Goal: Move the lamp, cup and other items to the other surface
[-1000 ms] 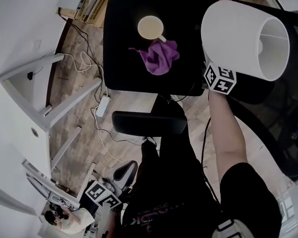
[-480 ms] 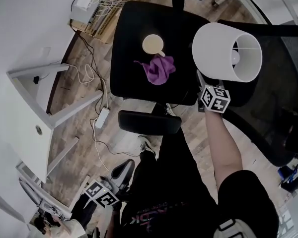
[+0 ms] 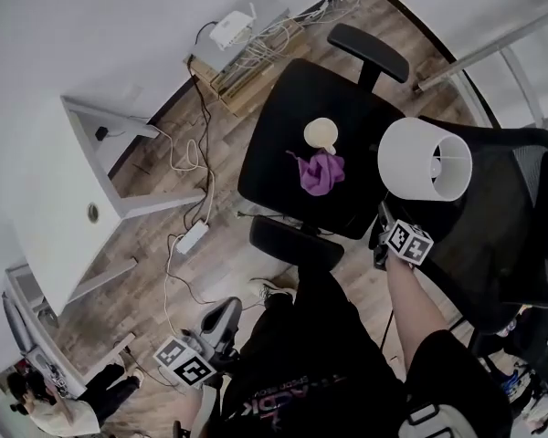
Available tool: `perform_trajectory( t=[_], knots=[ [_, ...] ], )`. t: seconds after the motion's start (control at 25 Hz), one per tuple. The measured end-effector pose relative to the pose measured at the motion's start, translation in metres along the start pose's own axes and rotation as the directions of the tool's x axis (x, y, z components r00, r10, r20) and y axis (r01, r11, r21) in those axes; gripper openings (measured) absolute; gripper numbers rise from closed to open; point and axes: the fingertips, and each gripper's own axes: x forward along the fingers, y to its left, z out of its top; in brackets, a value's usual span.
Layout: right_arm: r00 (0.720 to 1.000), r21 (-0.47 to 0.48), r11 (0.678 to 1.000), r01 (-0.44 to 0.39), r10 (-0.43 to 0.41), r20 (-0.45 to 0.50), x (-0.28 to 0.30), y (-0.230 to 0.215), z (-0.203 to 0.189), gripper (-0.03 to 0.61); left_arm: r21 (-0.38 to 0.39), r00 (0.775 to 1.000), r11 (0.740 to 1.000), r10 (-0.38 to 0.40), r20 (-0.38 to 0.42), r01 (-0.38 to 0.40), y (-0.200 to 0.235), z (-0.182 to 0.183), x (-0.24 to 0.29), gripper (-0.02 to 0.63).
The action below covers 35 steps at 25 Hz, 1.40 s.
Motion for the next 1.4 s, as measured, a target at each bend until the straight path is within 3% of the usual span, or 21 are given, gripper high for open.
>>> perform_trajectory(
  t=[0.08, 0.16, 0.2, 0.36, 0.48, 0.56, 0.64, 0.76, 0.96, 1.04, 1.12, 1.24, 1.4],
  knots=[
    [0.999, -0.02, 1.0, -0.016, 0.015, -0.048, -0.021, 0.011, -0.018, 0.175, -0.007, 0.999, 1.0, 0.02, 0.049, -0.02, 0.004, 0.002, -0.014, -0.006],
    [0.995, -0.056, 0.997, -0.051, 0.046, -0.085, -0.042, 0.03, -0.03, 0.028, -0.025, 0.994, 0.999, 0.043, 0.099, -0.041, 0.009, 0.001, -0.03, -0.007],
    [0.992, -0.086, 0.993, -0.082, 0.073, -0.105, -0.052, 0.043, -0.033, -0.002, -0.035, 0.991, 0.998, 0.054, 0.122, -0.05, 0.012, 0.0, -0.038, -0.007],
    [0.972, -0.285, 0.933, -0.22, 0.184, -0.147, -0.086, 0.103, -0.012, -0.003, -0.082, 0.98, 0.995, 0.069, 0.189, -0.055, 0.019, -0.007, -0.059, -0.007],
    [0.932, -0.304, 0.881, -0.361, 0.335, -0.136, -0.101, 0.18, 0.014, -0.002, -0.095, 0.967, 0.994, 0.075, 0.242, -0.053, 0.025, -0.012, -0.085, -0.007],
    [0.872, -0.325, 0.81, -0.489, 0.47, -0.14, -0.116, 0.246, 0.019, -0.002, -0.096, 0.954, 0.994, 0.084, 0.288, -0.058, 0.03, -0.017, -0.108, -0.007],
    [0.789, -0.371, 0.703, -0.607, 0.589, -0.175, -0.137, 0.309, 0.005, -0.002, -0.095, 0.939, 0.993, 0.091, 0.331, -0.062, 0.034, -0.025, -0.132, -0.008],
    [0.657, -0.398, 0.538, -0.743, 0.699, -0.282, -0.177, 0.383, -0.048, -0.002, -0.089, 0.92, 0.994, 0.097, 0.381, -0.068, 0.036, -0.038, -0.174, -0.008],
    [0.428, -0.349, 0.275, -0.896, 0.748, -0.507, -0.249, 0.458, -0.166, 0.0, -0.064, 0.871, 0.992, 0.125, 0.476, -0.107, 0.04, -0.063, -0.24, -0.008],
    [0.35, -0.309, 0.202, -0.93, 0.748, -0.564, -0.284, 0.474, -0.21, 0.0, -0.07, 0.86, 0.991, 0.137, 0.492, -0.118, 0.041, -0.081, -0.264, -0.007],
    [0.281, -0.258, 0.149, -0.954, 0.743, -0.607, -0.317, 0.489, -0.251, 0.0, -0.081, 0.852, 0.989, 0.147, 0.502, -0.123, 0.044, -0.099, -0.287, -0.008],
    [0.207, -0.234, 0.068, -0.97, 0.734, -0.647, -0.361, 0.51, -0.298, 0.0, -0.091, 0.844, 0.987, 0.161, 0.511, -0.134, 0.047, -0.119, -0.32, -0.008],
    [0.165, -0.277, -0.05, -0.96, 0.698, -0.697, -0.398, 0.513, -0.342, 0.002, -0.096, 0.82, 0.989, 0.15, 0.552, -0.116, 0.055, -0.139, -0.348, -0.008]
  ],
)
